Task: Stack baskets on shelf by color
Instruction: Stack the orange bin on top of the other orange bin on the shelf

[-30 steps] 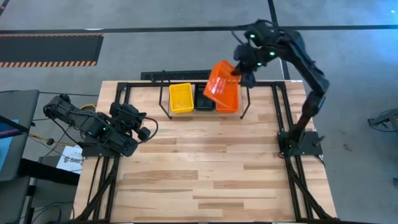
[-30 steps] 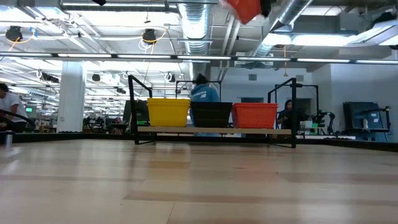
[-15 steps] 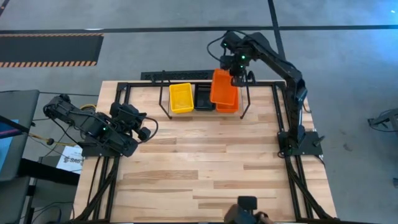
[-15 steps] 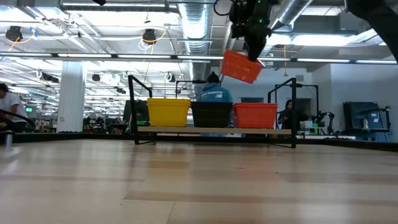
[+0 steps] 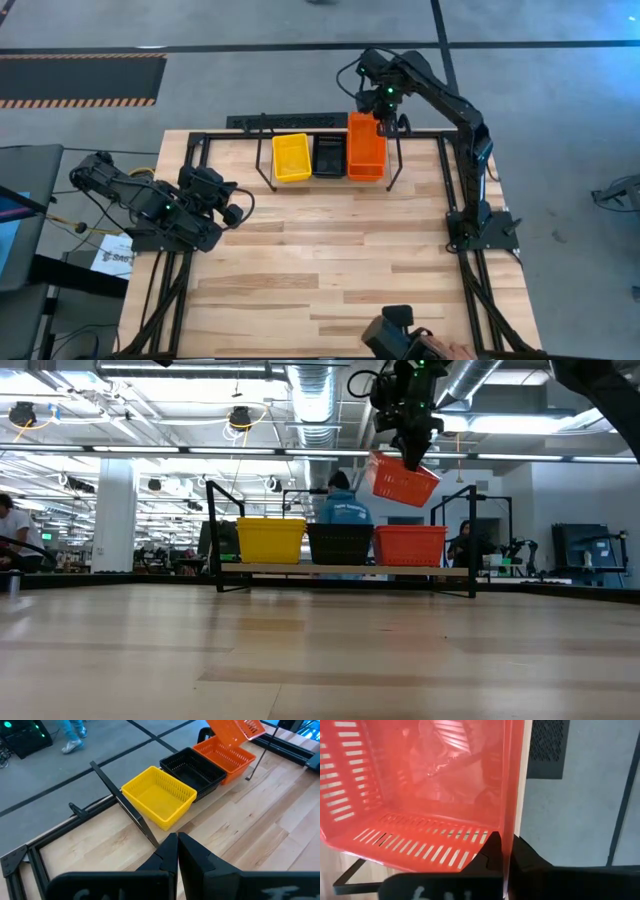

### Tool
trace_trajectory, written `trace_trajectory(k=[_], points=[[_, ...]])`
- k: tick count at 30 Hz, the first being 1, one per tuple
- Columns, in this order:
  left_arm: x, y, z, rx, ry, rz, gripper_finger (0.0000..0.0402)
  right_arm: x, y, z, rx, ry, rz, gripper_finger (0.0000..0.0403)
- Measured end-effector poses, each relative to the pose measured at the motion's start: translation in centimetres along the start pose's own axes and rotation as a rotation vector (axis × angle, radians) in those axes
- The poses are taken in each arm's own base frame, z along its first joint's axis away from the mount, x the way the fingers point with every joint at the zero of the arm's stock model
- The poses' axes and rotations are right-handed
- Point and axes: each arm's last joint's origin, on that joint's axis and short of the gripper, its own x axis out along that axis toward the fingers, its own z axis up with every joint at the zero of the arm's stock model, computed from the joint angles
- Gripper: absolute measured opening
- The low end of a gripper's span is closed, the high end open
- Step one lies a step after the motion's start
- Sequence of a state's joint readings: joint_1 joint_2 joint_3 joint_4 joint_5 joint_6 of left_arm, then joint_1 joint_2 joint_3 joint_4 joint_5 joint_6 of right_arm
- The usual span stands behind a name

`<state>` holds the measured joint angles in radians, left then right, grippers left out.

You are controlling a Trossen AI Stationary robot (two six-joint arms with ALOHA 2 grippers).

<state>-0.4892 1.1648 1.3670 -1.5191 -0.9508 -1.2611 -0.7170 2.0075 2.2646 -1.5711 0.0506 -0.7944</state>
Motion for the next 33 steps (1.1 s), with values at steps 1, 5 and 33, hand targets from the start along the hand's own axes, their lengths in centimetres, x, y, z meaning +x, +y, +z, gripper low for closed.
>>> trace_trajectory(k=[1, 5, 33], points=[[0.0, 0.0, 0.0, 0.000, 0.000, 0.000, 0.0000, 0.0, 0.0, 0.0, -0.001, 0.001, -0.001, 0.0004], [0.0, 0.0, 0.0, 0.000, 0.000, 0.000, 0.0000, 0.1, 0.0, 0.1, -0.001, 0.003, 0.001, 0.0006], [0.0, 0.0, 0.0, 0.009, -0.005, 0.002, 0.0000, 4.7, 0.1, -1.2, 0.020, 0.130, 0.126, 0.0004]])
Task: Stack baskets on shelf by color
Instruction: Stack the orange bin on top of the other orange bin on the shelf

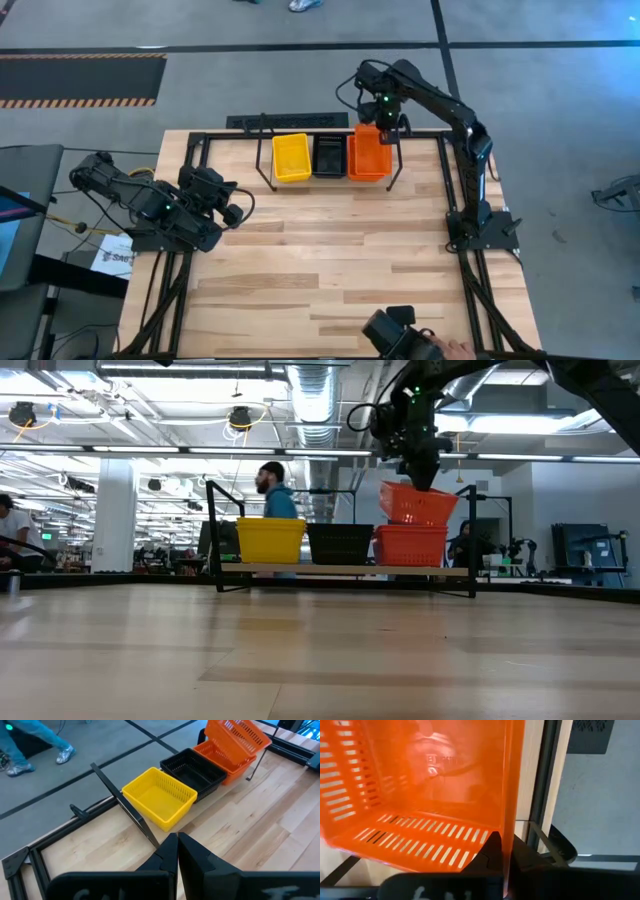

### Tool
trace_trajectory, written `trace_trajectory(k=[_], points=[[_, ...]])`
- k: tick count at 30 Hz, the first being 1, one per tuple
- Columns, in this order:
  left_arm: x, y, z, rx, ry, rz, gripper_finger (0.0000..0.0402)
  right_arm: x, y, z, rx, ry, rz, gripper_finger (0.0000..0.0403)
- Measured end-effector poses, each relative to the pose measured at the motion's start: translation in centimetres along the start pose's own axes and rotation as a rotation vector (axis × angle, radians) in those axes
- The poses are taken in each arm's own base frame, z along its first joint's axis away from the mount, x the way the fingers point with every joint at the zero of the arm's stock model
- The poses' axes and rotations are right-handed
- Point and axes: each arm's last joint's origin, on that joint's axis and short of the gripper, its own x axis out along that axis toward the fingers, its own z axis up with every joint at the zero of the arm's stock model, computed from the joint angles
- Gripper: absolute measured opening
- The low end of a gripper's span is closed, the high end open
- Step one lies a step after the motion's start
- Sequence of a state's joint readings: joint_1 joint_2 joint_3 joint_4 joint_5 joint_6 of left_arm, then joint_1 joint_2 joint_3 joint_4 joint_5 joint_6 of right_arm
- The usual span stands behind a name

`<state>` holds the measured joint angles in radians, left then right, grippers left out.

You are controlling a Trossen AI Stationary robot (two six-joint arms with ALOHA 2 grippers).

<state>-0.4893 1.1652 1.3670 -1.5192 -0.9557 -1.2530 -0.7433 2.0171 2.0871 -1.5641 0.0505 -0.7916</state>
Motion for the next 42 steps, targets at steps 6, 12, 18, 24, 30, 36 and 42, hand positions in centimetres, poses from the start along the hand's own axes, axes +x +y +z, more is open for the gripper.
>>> trace_trajectory(k=[6, 12, 18, 24, 30, 36, 42], points=[[0.0, 0.0, 0.0, 0.010, -0.011, 0.004, 0.0000, 0.6, -0.3, 0.3, -0.003, -0.018, -0.020, 0.0004], [0.0, 0.0, 0.0, 0.011, -0.012, 0.004, 0.0000, 0.7, -0.3, 0.4, -0.043, -0.027, -0.030, 0.0004], [0.0, 0.0, 0.0, 0.010, -0.012, 0.004, 0.0000, 0.7, -0.4, 0.4, -0.037, -0.032, -0.034, 0.0004], [0.0, 0.0, 0.0, 0.010, -0.012, 0.004, 0.0000, 0.7, -0.4, 0.6, -0.037, -0.058, -0.025, 0.0004], [0.0, 0.0, 0.0, 0.009, -0.012, 0.004, 0.0000, 0.7, -0.7, 0.8, -0.035, -0.084, -0.050, 0.0004], [0.0, -0.1, 0.1, -0.001, -0.014, -0.002, 0.0000, 0.7, -1.0, 0.6, -0.031, -0.088, -0.054, 0.0004], [0.0, -0.1, 0.1, -0.005, -0.013, -0.002, 0.0000, 0.8, -1.5, 0.0, -0.011, -0.083, -0.051, 0.0004]])
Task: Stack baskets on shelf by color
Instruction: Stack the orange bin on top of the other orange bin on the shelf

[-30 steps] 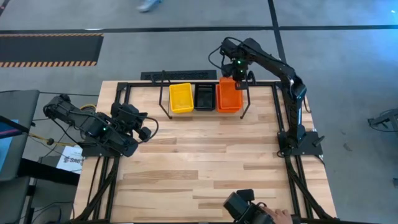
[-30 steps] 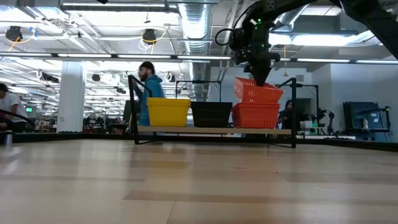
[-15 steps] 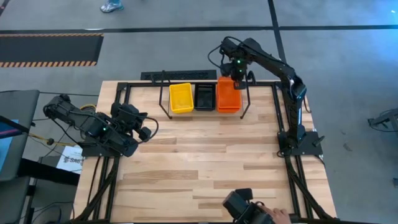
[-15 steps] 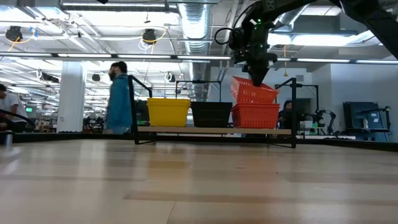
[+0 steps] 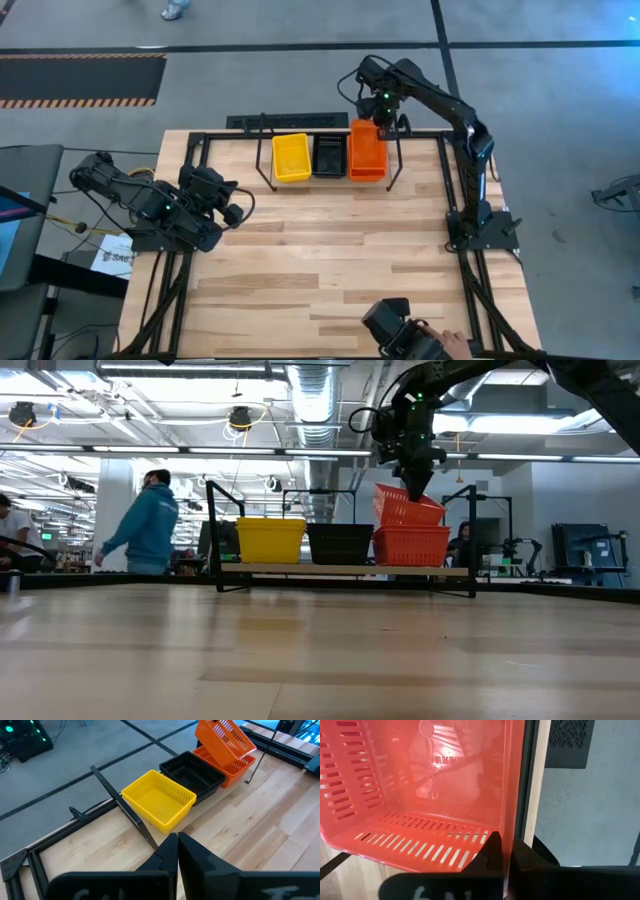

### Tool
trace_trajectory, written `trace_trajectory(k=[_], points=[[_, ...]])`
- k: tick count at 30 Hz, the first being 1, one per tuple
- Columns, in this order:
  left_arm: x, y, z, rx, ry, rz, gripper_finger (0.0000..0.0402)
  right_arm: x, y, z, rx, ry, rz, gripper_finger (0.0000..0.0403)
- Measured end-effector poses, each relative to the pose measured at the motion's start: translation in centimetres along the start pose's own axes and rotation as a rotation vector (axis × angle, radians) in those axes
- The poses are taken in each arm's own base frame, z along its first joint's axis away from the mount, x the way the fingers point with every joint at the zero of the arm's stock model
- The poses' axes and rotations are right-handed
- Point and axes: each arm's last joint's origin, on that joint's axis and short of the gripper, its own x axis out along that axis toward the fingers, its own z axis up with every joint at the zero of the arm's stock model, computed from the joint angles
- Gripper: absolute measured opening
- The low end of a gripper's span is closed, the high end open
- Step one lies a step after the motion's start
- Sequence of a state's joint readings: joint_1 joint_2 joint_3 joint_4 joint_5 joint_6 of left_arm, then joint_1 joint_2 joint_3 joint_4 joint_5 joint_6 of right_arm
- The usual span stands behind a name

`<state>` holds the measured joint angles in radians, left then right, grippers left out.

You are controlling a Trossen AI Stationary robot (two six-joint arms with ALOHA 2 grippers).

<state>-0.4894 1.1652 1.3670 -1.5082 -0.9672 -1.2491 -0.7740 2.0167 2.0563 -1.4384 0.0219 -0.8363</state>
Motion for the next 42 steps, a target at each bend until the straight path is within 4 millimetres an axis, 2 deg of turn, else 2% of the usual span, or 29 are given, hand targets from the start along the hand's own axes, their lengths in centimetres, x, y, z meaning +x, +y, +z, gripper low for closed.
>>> trace_trajectory(k=[6, 13, 18, 23, 32, 37, 42], points=[[0.0, 0.0, 0.0, 0.008, -0.004, 0.002, 0.0000, 0.2, -0.3, -0.2, 0.006, -0.001, -0.003, 0.0004], [0.0, 0.0, 0.0, 0.008, -0.012, 0.005, 0.0000, 2.9, 0.3, -0.4, -0.015, 0.037, 0.069, 0.0004], [0.0, 0.0, 0.0, 0.009, -0.013, 0.005, 0.0000, 3.6, 0.2, -0.4, -0.021, 0.028, 0.057, 0.0004], [0.0, 0.0, 0.0, 0.007, -0.013, 0.005, 0.0000, 3.6, 0.1, -0.3, -0.017, 0.017, 0.043, 0.0012], [0.0, 0.0, 0.0, 0.007, -0.013, 0.005, 0.0000, 3.6, 0.0, 0.0, 0.007, 0.015, 0.004, 0.0061], [0.0, 0.0, 0.0, 0.007, -0.014, 0.005, 0.0000, 3.5, 0.4, 0.5, -0.017, 0.091, -0.075, 0.0066], [0.0, 0.0, 0.0, 0.006, -0.014, 0.006, 0.0000, 3.5, 1.0, 1.4, -0.043, 0.087, -0.097, 0.0067]])
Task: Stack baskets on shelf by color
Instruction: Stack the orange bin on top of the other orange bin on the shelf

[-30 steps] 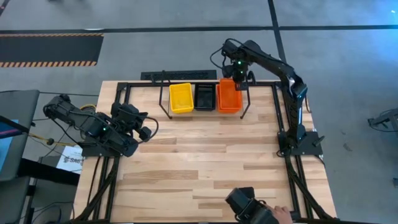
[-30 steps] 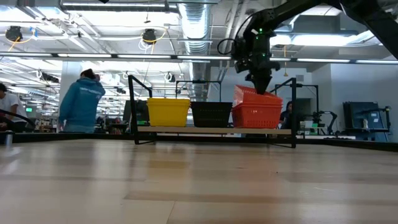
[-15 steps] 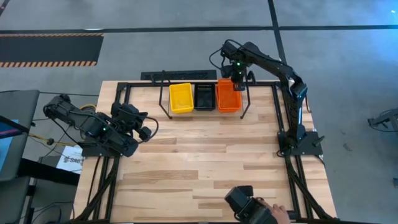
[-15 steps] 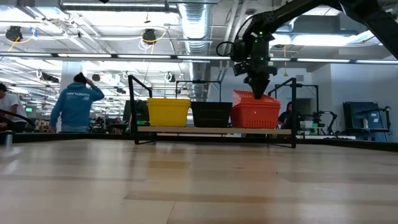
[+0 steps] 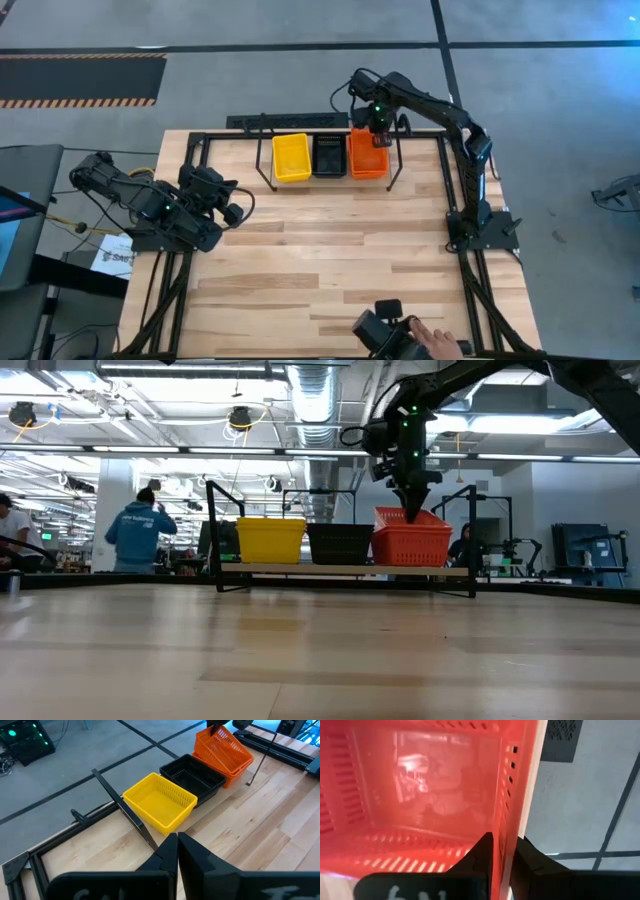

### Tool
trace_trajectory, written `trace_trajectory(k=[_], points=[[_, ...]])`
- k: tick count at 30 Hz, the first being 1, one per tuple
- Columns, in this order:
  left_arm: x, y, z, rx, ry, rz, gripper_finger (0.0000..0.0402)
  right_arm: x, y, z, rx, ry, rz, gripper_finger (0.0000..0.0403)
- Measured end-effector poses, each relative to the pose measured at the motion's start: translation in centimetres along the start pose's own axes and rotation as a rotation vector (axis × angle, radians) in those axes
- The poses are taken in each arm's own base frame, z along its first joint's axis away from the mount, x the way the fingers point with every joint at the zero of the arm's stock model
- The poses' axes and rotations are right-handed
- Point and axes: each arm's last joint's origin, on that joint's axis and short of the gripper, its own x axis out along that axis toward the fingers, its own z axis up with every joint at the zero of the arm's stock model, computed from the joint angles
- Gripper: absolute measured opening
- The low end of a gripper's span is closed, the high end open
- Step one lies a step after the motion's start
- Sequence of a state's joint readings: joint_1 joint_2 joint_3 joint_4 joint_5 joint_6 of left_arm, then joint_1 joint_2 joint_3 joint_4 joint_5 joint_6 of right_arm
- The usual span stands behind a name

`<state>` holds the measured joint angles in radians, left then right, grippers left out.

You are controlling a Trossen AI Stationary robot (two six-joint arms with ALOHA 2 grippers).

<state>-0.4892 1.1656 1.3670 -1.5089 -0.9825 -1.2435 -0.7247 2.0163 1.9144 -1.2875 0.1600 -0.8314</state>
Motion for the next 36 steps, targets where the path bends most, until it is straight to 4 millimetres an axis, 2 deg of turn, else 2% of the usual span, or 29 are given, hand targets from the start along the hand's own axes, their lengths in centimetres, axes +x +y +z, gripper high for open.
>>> trace_trajectory(k=[7, 17, 22, 26, 33, 36], points=[[0.0, 0.0, 0.0, 0.000, 0.000, 0.000, 0.0000, -0.2, 0.3, 1.2, 0.063, -0.047, -0.044, 0.0076], [0.0, -0.1, 0.0, -0.017, 0.002, -0.005, 0.0000, -0.6, 1.1, 2.1, 0.028, 0.023, -0.143, 0.0167], [0.0, -0.1, 0.0, -0.016, 0.005, -0.006, 0.0000, -1.1, 1.5, 2.6, 0.025, 0.051, -0.207, 0.0192], [0.0, -0.1, 0.0, -0.016, 0.005, -0.007, 0.0000, -2.8, 2.2, 2.8, 0.006, 0.010, -0.246, 0.0191], [0.0, -0.1, 0.0, -0.012, 0.005, -0.006, 0.0000, -6.9, 4.1, 2.6, -0.011, -0.087, -0.312, 0.0179], [0.0, -0.1, 0.0, -0.012, 0.006, -0.006, 0.0000, -8.0, 4.4, 2.6, 0.012, -0.130, -0.340, 0.0178]])
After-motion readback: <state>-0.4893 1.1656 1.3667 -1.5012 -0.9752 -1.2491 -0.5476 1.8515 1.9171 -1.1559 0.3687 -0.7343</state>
